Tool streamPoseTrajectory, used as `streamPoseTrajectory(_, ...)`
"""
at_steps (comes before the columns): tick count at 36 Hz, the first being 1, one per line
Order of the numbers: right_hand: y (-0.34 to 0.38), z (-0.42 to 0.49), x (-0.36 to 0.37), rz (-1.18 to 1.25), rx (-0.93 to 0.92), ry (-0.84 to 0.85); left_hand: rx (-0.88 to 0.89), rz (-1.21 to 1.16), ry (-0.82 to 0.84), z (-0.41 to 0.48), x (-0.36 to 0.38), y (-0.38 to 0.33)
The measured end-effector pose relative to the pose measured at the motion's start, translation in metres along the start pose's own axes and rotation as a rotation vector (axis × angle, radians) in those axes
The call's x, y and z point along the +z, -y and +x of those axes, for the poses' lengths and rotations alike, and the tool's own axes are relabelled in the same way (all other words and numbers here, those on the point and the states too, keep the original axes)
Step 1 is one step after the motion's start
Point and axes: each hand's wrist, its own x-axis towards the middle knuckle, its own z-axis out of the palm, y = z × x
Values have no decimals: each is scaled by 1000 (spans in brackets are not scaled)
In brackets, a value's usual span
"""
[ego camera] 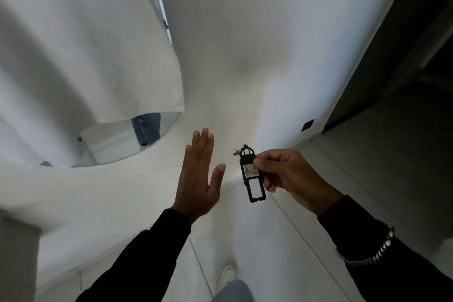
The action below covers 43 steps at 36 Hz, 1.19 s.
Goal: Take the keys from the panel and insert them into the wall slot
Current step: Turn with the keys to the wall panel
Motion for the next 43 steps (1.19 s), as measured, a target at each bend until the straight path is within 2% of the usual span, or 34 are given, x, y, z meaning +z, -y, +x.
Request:
streamPoseTrajectory(9,35,75,-155,-47,-34,-85,187,-44,-44,141,134,-27)
streamPoseTrajectory(19,107,158,-332,-155,-100,-169,221,-154,-76,334,233,-94)
streamPoseTrajectory(27,159,231,-470,-175,-108,-89,235,-128,-219,468,298,-137)
streamPoseTrajectory(31,187,273,-540,-277,-179,-50,256,-68,-294,529,338,-160)
streamPoseTrajectory(37,244,339,-631,-469,-409,-90,314,119,-492,636,372,-199)
streamPoseTrajectory(43,321,391,-686,-721,-691,9,378,503,-672,735,360,-221)
